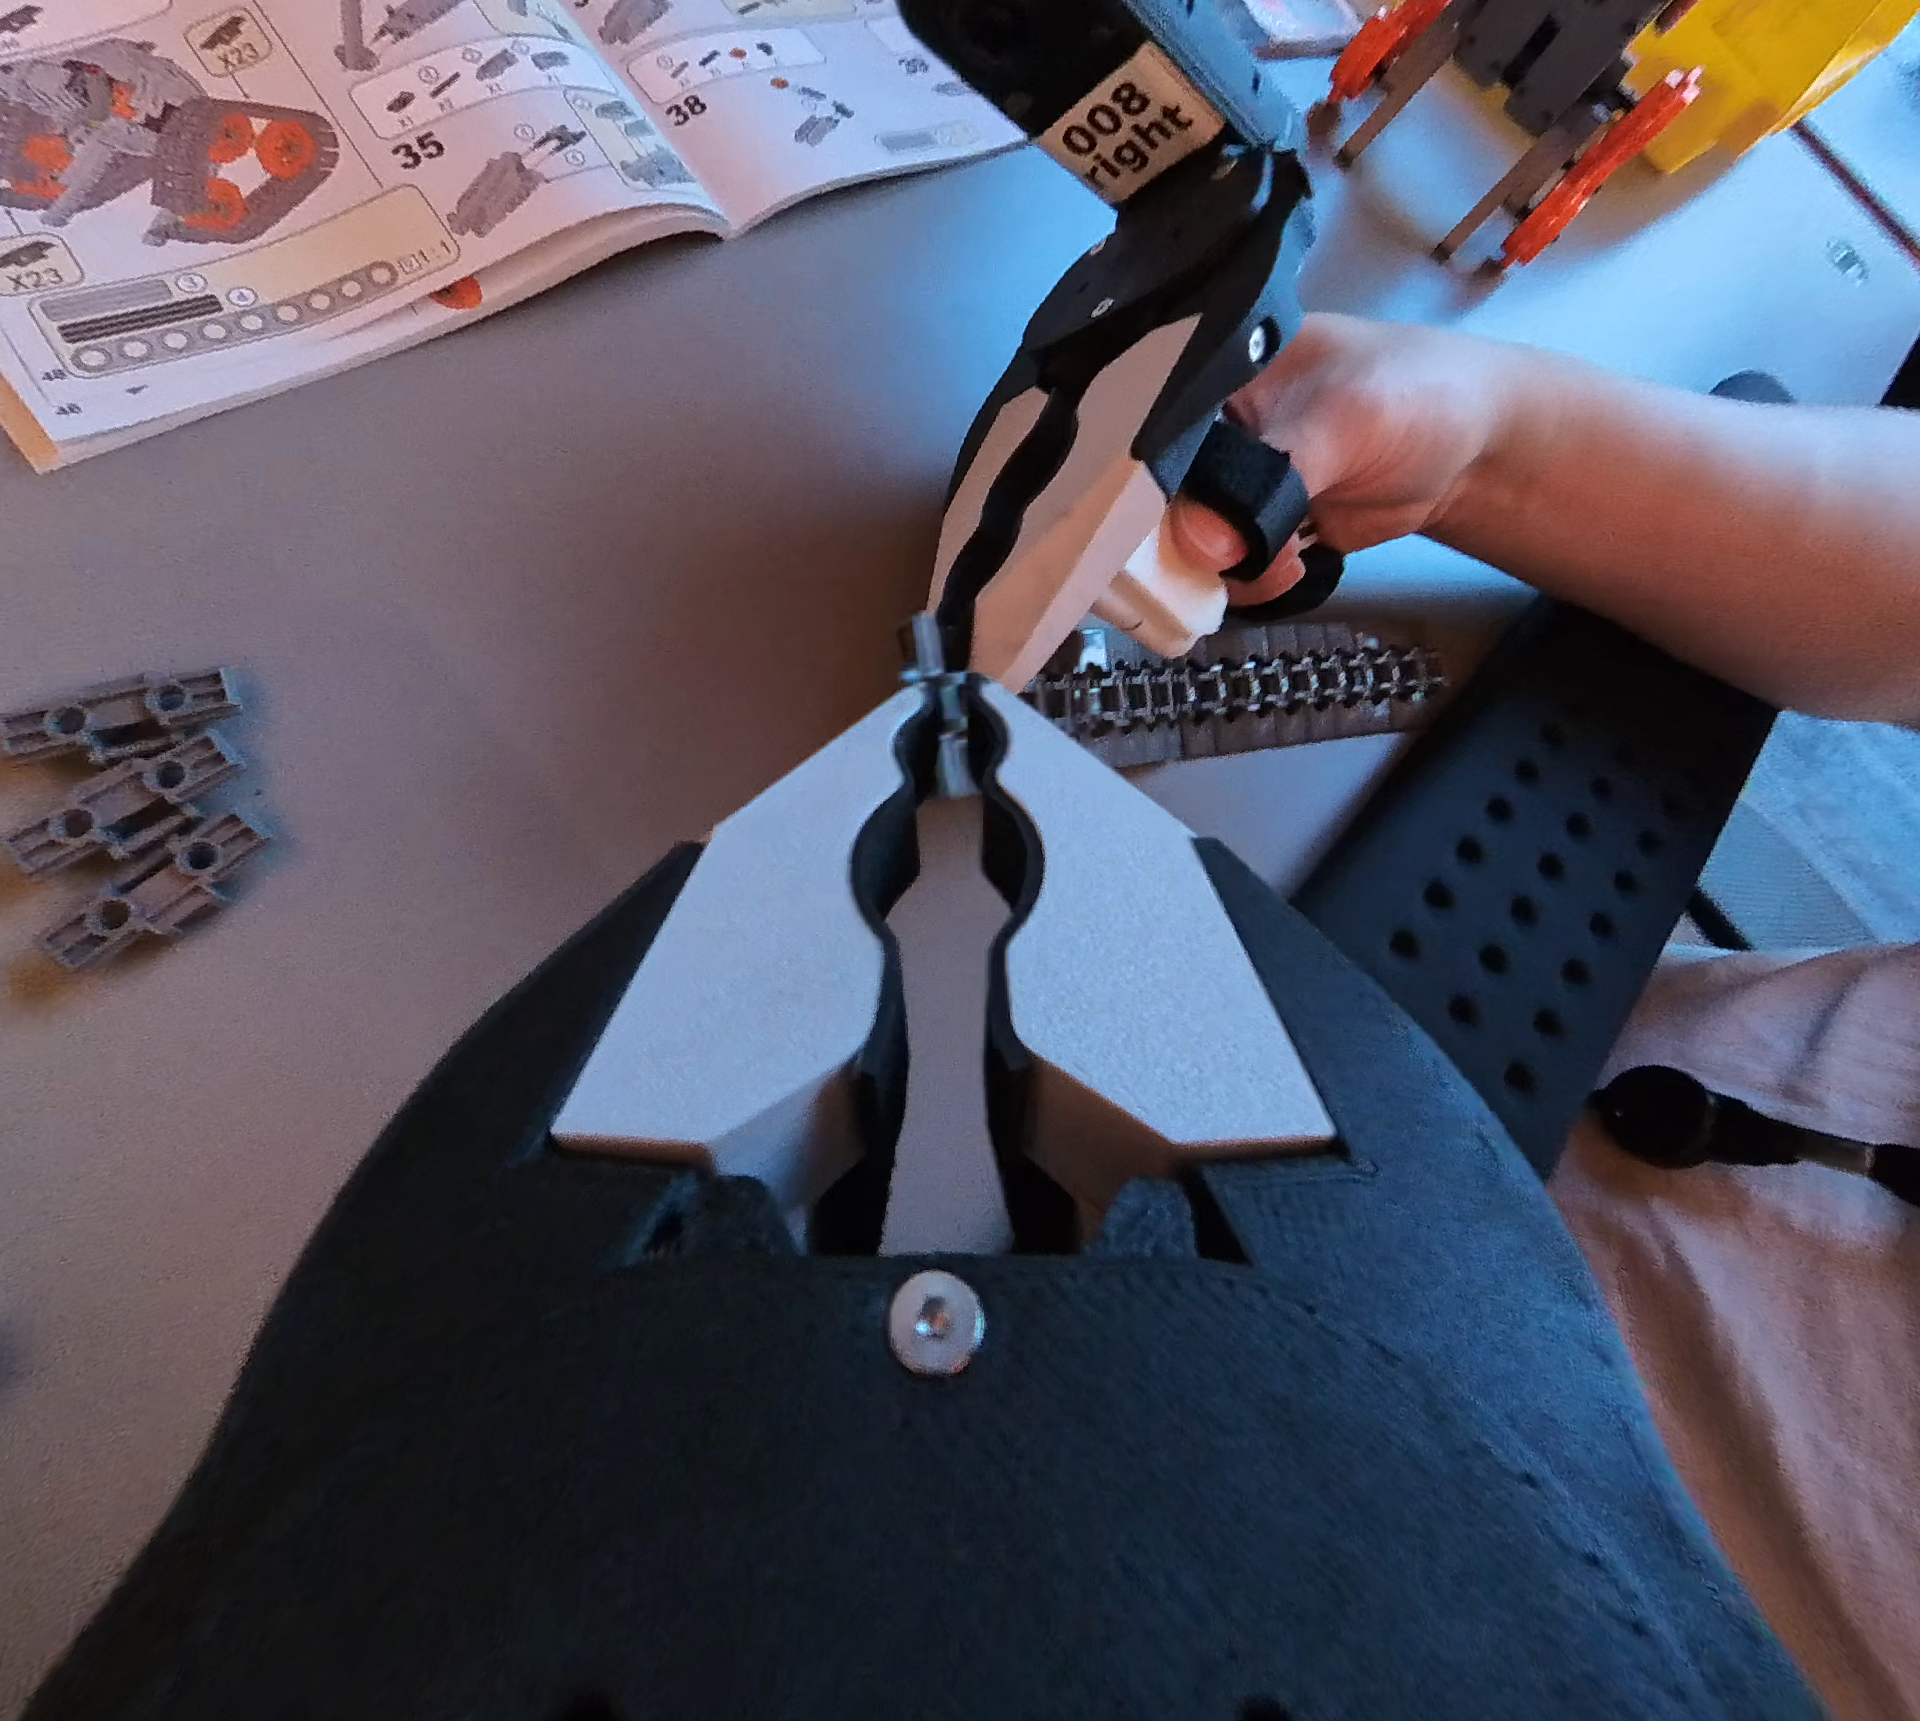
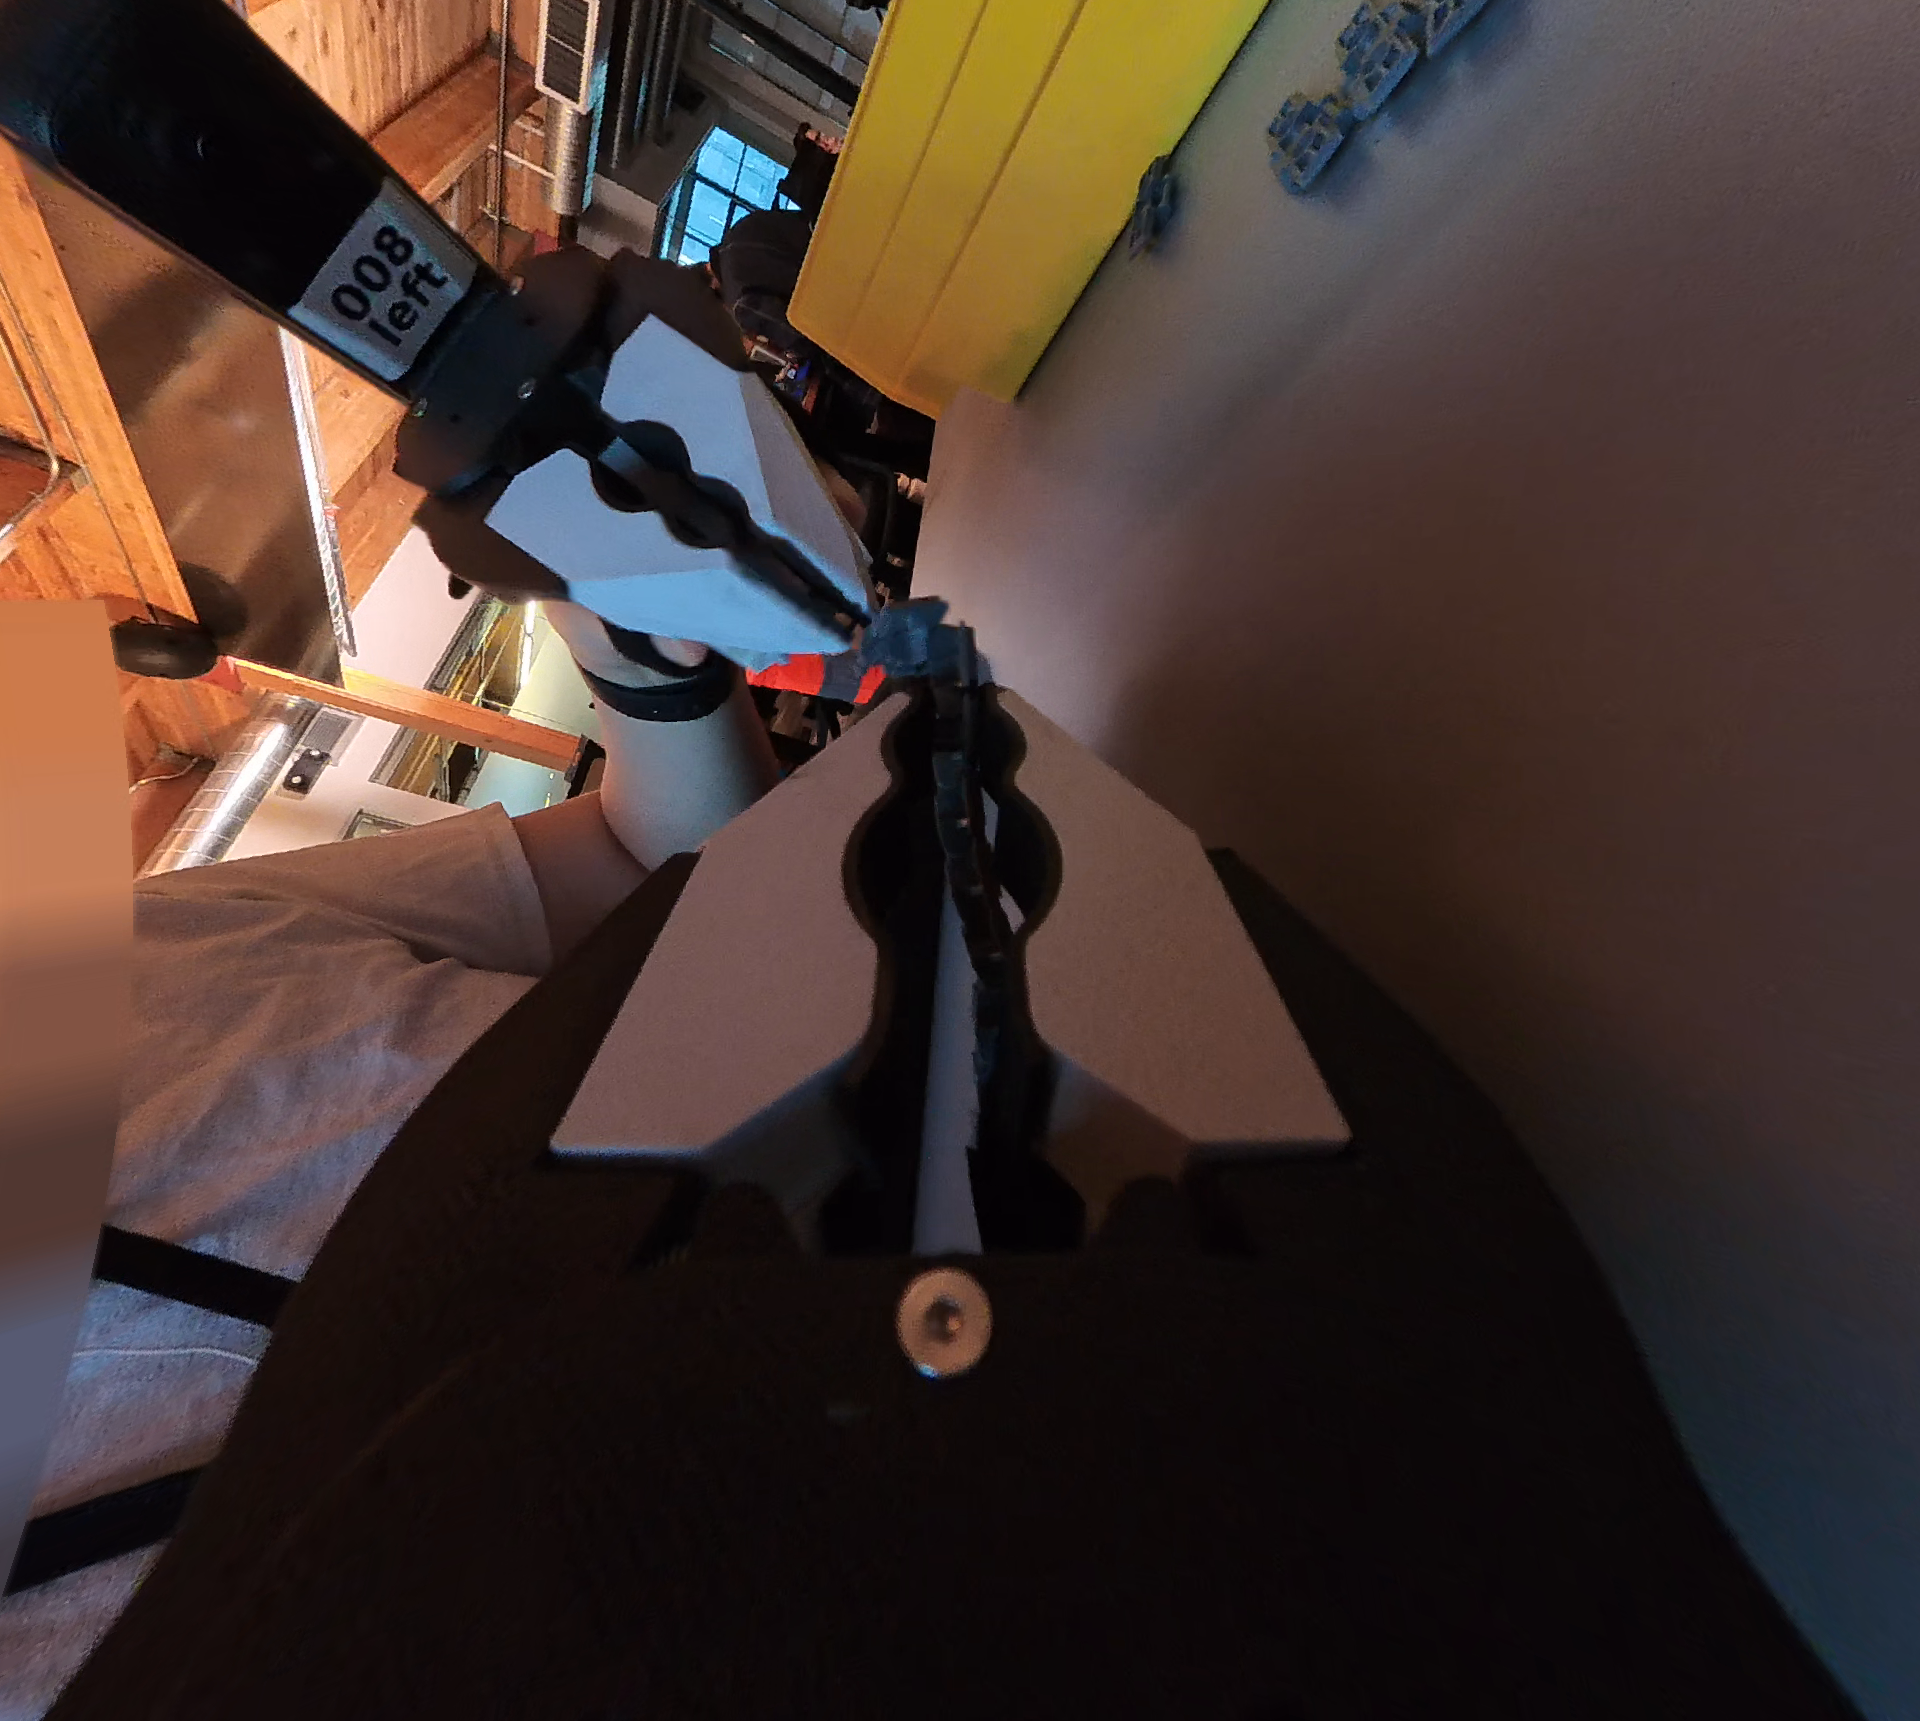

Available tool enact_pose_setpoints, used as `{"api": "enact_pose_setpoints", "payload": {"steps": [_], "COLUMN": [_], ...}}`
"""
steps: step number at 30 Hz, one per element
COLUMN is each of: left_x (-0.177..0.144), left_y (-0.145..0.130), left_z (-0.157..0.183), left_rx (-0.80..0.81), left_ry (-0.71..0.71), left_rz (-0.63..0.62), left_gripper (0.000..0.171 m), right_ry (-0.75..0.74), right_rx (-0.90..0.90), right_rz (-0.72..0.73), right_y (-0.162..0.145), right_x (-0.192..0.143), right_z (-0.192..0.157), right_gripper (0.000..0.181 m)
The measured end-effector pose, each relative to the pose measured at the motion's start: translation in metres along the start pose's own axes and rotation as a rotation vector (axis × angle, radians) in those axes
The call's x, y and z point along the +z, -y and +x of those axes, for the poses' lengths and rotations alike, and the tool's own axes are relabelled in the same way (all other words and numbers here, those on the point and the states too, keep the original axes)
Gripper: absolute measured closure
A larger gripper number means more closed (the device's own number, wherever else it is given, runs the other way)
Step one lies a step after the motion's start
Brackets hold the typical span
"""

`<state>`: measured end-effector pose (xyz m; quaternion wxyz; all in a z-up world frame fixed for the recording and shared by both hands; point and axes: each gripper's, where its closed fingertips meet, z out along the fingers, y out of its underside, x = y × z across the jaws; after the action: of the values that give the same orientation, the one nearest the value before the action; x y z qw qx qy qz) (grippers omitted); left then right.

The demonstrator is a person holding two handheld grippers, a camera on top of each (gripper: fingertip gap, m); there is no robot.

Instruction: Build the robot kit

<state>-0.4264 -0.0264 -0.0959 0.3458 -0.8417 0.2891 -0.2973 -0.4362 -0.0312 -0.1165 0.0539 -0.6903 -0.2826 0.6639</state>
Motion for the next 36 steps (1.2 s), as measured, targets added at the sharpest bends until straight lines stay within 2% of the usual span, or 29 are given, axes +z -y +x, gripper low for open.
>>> {"api": "enact_pose_setpoints", "payload": {"steps": [2,6,11,19,30,36], "left_x": [0.000,0.006,0.012,0.002,0.010,0.007], "left_y": [0.001,-0.009,-0.009,0.002,-0.002,0.015], "left_z": [0.001,-0.011,-0.010,-0.006,-0.009,-0.005], "left_rx": [-0.019,0.071,0.084,-0.034,0.080,0.059], "left_ry": [-0.003,0.126,0.126,0.018,0.115,0.094], "left_rz": [0.006,-0.064,-0.086,0.007,-0.035,0.083], "left_gripper": [0.160,0.160,0.163,0.165,0.165,0.165], "right_ry": [-0.015,-0.034,-0.065,0.045,0.052,0.103], "right_rx": [0.005,0.013,-0.042,-0.052,0.171,0.153], "right_rz": [0.011,0.024,0.011,0.047,0.065,0.151], "right_y": [0.001,0.004,0.003,0.007,0.004,0.015], "right_x": [-0.001,-0.002,-0.002,-0.001,0.002,-0.005], "right_z": [0.002,0.006,0.007,-0.009,0.001,-0.009], "right_gripper": [0.177,0.175,0.175,0.170,0.174,0.176]}}
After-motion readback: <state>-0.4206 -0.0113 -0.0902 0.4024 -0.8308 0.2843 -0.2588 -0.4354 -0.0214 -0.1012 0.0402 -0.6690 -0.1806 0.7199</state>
